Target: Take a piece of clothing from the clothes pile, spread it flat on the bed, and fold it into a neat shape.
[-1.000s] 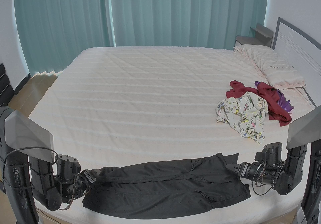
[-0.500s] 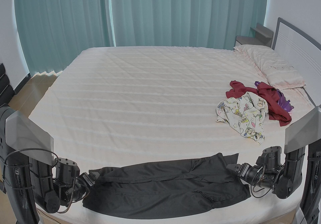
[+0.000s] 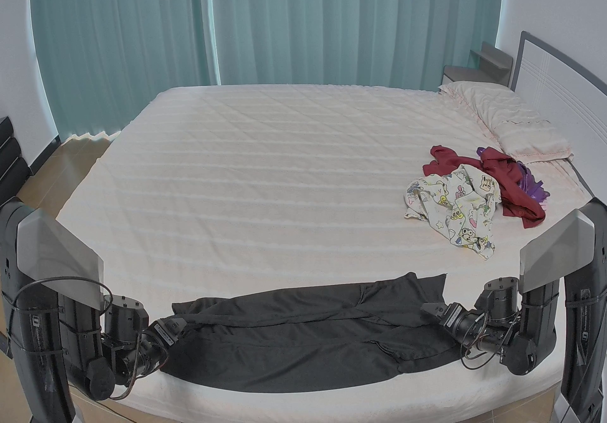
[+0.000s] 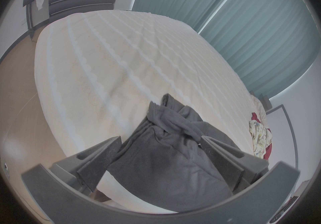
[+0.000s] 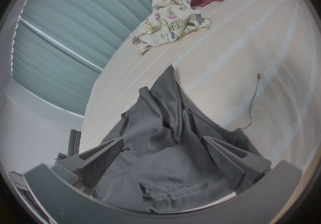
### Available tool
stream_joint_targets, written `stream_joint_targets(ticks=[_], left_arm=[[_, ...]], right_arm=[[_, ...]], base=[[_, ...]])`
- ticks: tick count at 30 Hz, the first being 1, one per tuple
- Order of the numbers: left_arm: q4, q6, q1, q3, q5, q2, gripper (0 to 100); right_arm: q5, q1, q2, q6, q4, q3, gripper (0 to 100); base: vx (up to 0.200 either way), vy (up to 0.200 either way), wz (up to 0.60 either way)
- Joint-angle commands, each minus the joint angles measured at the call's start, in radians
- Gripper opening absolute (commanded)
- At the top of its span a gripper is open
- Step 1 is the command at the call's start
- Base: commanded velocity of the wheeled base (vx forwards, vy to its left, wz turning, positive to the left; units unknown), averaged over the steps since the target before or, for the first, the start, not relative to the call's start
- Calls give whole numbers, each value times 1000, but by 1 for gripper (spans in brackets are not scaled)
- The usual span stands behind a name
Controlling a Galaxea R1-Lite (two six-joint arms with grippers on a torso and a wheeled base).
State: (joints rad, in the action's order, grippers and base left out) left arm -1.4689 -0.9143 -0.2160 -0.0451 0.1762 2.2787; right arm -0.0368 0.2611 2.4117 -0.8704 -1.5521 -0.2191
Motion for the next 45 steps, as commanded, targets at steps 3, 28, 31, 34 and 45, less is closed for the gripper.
stream_joint_targets(ticks=[3,28,31,34,45], left_arm=[[-2,0,53,-42,-20,-56,100],[544,-64,104,-450,-78,-90,100],[530,-67,102,-447,-81,-85,100],[527,-69,106,-443,-104,-84,100],[527,-87,98,-440,-116,-76,100]], right_arm=[[37,50,-31,-7,20,-89,100],[71,-13,-227,74,365,-126,100],[64,3,-210,74,372,-146,100],[66,50,-140,51,368,-193,100],[74,87,-39,-16,409,-307,100]], base=[[0,0,0],[0,0,0],[0,0,0],[0,0,0],[0,0,0]])
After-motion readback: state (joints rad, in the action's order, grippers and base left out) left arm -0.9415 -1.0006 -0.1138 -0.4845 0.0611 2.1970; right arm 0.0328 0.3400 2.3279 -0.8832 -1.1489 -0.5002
